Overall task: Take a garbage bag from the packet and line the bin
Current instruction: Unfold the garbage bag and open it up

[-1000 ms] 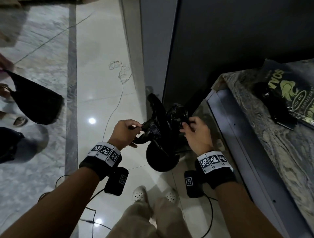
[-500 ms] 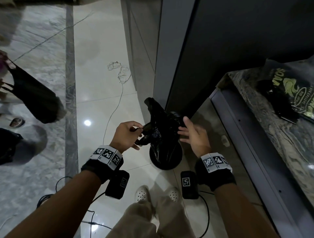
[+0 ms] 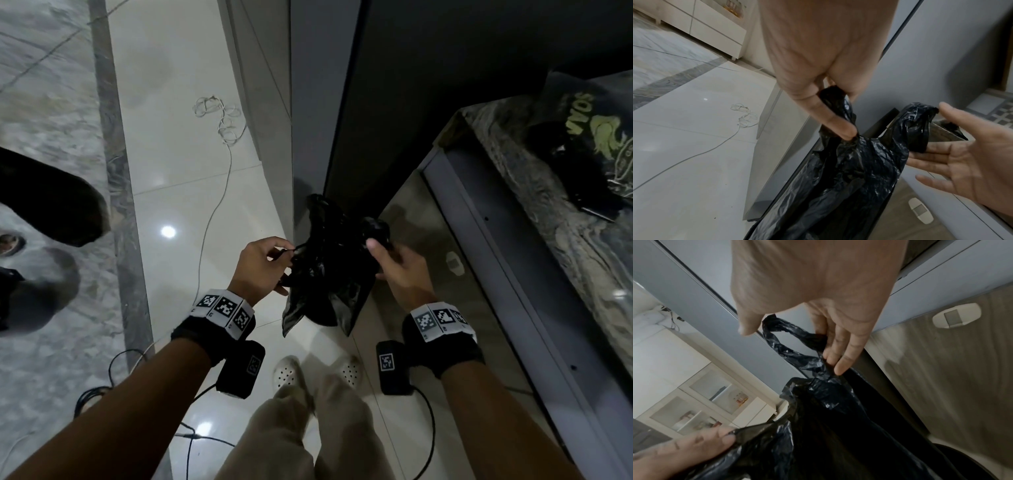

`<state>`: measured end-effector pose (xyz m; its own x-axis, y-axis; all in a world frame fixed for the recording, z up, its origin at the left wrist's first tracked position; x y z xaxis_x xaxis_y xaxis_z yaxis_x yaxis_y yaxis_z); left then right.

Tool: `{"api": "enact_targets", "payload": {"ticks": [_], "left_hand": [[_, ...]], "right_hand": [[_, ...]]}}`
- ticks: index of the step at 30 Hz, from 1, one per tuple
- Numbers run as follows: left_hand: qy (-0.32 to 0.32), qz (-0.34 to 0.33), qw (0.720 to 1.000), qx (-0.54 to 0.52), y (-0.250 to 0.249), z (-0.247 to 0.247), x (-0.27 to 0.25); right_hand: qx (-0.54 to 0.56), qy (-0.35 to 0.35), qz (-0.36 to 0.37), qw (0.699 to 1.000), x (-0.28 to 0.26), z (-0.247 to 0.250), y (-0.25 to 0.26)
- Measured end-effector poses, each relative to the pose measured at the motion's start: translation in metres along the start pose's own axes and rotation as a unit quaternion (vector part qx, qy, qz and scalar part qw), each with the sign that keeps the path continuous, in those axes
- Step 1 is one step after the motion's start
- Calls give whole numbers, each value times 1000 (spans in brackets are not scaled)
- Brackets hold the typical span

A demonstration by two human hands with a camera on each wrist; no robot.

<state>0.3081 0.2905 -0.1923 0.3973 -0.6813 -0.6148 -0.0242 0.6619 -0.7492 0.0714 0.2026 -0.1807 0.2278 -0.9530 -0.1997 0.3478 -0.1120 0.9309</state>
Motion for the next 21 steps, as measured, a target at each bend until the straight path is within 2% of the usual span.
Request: {"api": "enact_targets", "payload": {"ticks": [3, 8, 21], "left_hand": [[0, -14, 1000, -5, -8, -10, 5], [-1, -37, 999, -5, -20, -25, 12], [30, -24, 999, 7, -26, -83, 37]], "right_hand": [[-42, -14, 17, 999, 4, 7, 2], [-169, -83, 19, 982, 28, 17, -5], [-156, -99, -52, 981, 44, 37, -52]]}}
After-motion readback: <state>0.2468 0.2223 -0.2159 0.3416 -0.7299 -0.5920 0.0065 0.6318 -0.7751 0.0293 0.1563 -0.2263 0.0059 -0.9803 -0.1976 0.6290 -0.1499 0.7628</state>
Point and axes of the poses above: each hand's wrist, its own x-axis towards the middle knuckle, its own z-axis out of the back of the hand, y = z × x, the point moved 6 cm from there along x, towards the middle knuckle, and after that the axes turned 13 degrees about z, right-handed, at the moved point
